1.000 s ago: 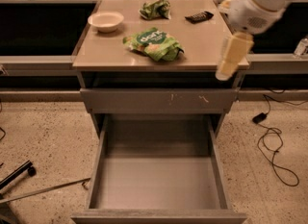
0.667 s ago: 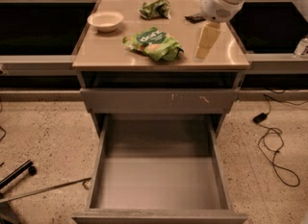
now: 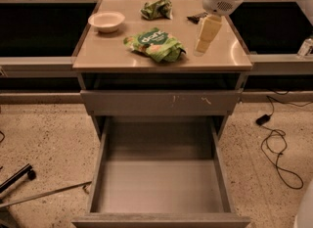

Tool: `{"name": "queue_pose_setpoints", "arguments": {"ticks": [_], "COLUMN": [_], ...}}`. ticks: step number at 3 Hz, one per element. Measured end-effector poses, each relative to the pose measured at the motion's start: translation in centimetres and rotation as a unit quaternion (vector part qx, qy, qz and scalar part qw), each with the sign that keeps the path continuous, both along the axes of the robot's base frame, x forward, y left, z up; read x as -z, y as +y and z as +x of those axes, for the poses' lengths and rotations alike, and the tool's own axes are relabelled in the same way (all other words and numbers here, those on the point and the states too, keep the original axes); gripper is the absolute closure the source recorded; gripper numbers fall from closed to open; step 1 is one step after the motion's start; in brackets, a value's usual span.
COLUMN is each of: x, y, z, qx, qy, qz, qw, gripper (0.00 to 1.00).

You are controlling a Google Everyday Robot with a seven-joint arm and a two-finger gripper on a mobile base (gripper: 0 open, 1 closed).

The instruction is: Place green rice chip bag into middle drawer

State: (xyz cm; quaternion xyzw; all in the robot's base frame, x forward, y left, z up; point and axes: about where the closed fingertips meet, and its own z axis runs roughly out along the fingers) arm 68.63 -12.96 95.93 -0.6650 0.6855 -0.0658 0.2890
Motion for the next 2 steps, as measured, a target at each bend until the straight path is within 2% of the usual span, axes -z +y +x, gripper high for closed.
{"name": "queue_pose_setpoints", "arguments": {"ticks": [1, 2], "x": [1.0, 4.5], "y": [0.8, 6.1], "z": [0.9, 4.1], "qx": [0.004, -0.024], "qy": [-0.005, -0.006], "qz": [0.011, 0.051], "qw": [0.9999, 0.9984], "gripper": [0.0, 0.0]}}
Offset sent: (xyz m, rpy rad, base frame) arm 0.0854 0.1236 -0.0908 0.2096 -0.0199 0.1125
